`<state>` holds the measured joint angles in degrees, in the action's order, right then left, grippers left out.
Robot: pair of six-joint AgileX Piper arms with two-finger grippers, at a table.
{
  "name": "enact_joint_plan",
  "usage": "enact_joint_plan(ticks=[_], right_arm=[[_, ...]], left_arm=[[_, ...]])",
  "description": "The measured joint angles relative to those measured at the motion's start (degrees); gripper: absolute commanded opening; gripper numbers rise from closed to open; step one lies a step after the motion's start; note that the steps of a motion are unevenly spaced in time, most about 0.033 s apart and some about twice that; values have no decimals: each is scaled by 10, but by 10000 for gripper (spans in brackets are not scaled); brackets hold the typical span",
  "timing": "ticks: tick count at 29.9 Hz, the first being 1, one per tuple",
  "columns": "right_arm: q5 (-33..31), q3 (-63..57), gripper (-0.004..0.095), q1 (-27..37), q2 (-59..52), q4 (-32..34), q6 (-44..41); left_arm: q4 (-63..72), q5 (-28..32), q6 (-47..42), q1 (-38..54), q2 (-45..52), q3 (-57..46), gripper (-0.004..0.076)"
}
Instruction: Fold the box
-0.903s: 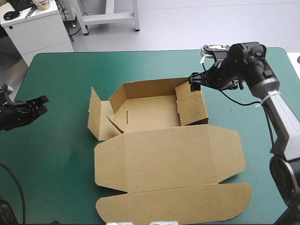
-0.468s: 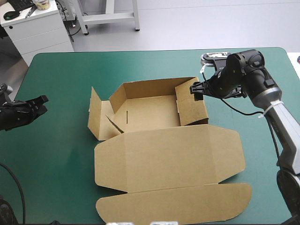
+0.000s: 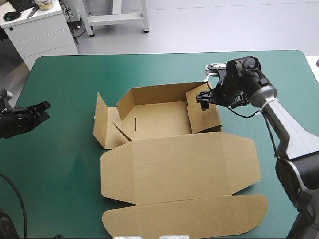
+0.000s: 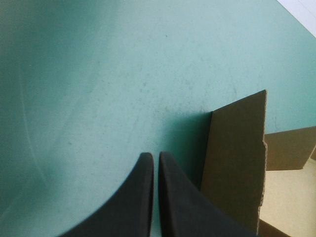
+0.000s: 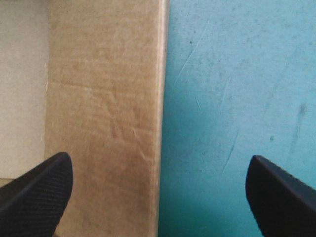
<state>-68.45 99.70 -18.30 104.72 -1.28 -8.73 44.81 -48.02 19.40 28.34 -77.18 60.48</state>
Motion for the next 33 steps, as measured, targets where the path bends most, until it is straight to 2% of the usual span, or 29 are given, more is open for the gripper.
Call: enact_joint_plan(ticks=[10, 17, 18, 20, 21, 24, 25, 33], right_arm=[[8, 39, 877, 0, 69, -28, 7], [-16, 41, 850, 0, 93, -32, 11], [-16, 41, 803, 0, 93, -32, 11], [-19, 42, 648, 0, 93, -32, 11], [-19, 42, 517, 0, 93, -32, 11], [-19, 43, 26, 0, 93, -32, 11], [-19, 43, -8, -1, 93, -32, 13], [-19, 43, -20, 8, 92, -48, 35]], left_arm=[[-6, 2, 0, 0, 0, 0, 14], [-7, 4, -1, 0, 0, 0, 14], [-7, 5, -1, 0, 0, 0, 14], [-7, 5, -1, 0, 0, 0, 14], [-7, 5, -1, 0, 0, 0, 14], [-7, 5, -1, 0, 0, 0, 13], [-7, 5, -1, 0, 0, 0, 13], [-21, 5, -1, 0, 0, 0, 13]])
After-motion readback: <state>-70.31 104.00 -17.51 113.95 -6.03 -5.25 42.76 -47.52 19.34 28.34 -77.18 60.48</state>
